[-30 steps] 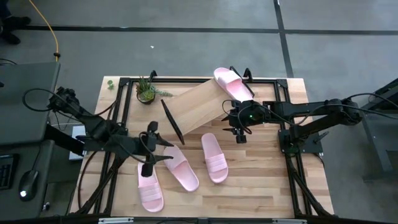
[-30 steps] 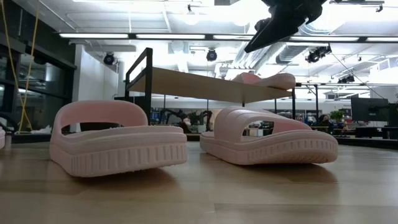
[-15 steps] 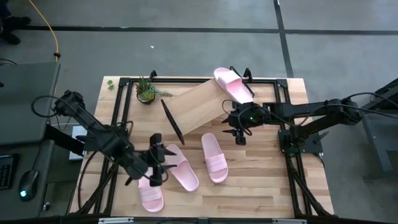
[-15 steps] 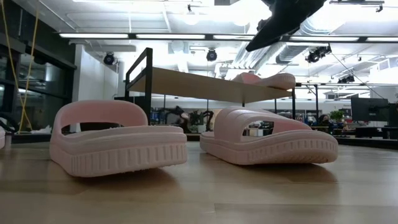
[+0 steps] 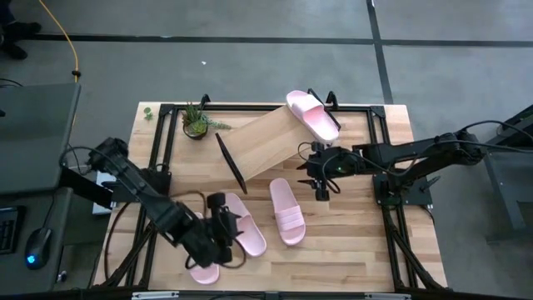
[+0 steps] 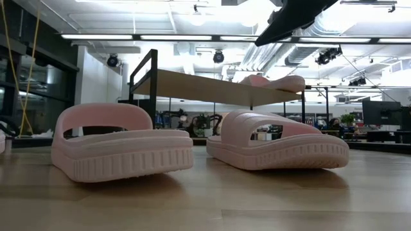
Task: Pick and place slides into the shelf
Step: Put the middle pink slide on the shelf
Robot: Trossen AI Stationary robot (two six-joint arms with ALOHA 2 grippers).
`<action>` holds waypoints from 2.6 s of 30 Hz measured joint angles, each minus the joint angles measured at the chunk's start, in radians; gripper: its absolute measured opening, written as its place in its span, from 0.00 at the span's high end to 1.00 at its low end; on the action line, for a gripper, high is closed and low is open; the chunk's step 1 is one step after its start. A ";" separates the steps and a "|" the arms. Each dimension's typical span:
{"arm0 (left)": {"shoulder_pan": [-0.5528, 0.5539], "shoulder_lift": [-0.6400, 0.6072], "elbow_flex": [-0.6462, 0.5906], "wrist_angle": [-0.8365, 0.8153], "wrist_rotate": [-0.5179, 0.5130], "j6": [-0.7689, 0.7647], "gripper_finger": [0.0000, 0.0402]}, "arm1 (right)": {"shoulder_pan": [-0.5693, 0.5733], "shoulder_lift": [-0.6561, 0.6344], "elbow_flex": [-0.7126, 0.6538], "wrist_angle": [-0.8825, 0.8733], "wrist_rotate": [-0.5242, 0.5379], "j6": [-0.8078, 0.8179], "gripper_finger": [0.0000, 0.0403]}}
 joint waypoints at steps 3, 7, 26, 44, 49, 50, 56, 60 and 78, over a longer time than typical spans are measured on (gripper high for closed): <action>-0.012 0.097 0.106 -0.118 -0.008 -0.039 0.54 | 0.012 0.000 0.000 0.004 0.004 0.000 0.56; -0.017 0.211 0.216 -0.284 -0.010 -0.116 0.54 | 0.024 0.000 0.000 0.004 0.026 0.008 0.56; -0.021 0.384 0.262 -0.434 0.012 -0.286 0.54 | 0.028 0.000 0.000 0.005 0.030 0.007 0.56; -0.021 0.495 0.256 -0.493 0.027 -0.316 0.54 | 0.028 0.000 0.000 0.013 0.028 0.007 0.56; -0.021 0.509 0.256 -0.500 0.018 -0.314 0.54 | 0.028 0.000 0.000 0.018 0.028 0.007 0.56; -0.020 0.511 0.257 -0.500 0.015 -0.315 0.54 | 0.027 0.000 0.000 0.018 0.028 0.009 0.56; -0.008 0.526 0.258 -0.513 -0.010 -0.315 0.54 | 0.028 0.000 0.000 0.018 0.028 0.015 0.56; 0.021 0.537 0.248 -0.519 -0.006 -0.321 0.54 | 0.028 0.000 0.000 0.018 0.028 0.015 0.56; 0.072 0.541 0.134 -0.520 0.030 -0.360 0.54 | 0.027 0.000 0.000 0.019 0.028 0.015 0.56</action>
